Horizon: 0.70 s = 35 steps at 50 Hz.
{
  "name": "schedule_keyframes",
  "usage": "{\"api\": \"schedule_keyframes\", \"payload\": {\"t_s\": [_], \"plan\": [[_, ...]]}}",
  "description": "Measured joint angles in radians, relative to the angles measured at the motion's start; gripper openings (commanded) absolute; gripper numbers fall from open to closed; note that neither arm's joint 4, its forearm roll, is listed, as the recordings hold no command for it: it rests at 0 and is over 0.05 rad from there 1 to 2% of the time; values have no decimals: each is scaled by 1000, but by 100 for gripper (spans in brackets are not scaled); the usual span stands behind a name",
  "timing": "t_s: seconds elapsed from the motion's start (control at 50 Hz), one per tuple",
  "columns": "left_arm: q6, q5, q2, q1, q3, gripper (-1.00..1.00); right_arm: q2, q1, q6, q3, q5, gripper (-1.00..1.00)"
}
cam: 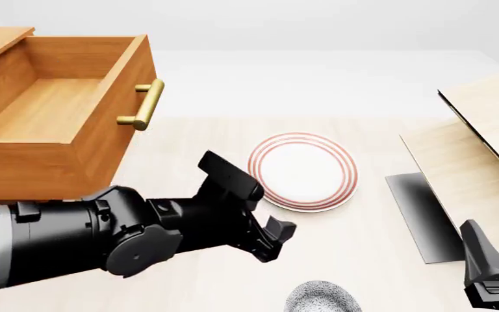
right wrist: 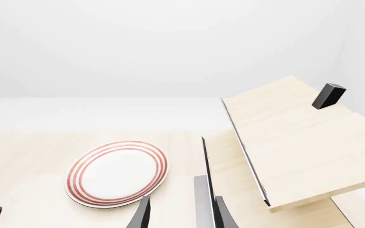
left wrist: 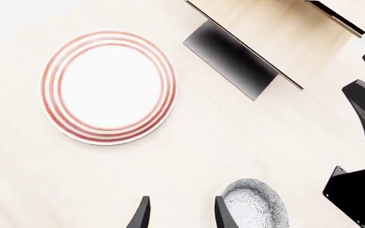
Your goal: Open the top drawer of the cabinet and put the bowl in it.
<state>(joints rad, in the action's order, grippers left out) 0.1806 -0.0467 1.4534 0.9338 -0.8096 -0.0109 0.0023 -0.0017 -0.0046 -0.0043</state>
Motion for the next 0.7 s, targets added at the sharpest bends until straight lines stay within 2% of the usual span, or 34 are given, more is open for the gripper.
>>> {"api": "schedule_keyframes", "payload": {"t_s": [0.7], "plan": [[65,-7,137,44,-33,100,0,0,0,0,0,100]]}}
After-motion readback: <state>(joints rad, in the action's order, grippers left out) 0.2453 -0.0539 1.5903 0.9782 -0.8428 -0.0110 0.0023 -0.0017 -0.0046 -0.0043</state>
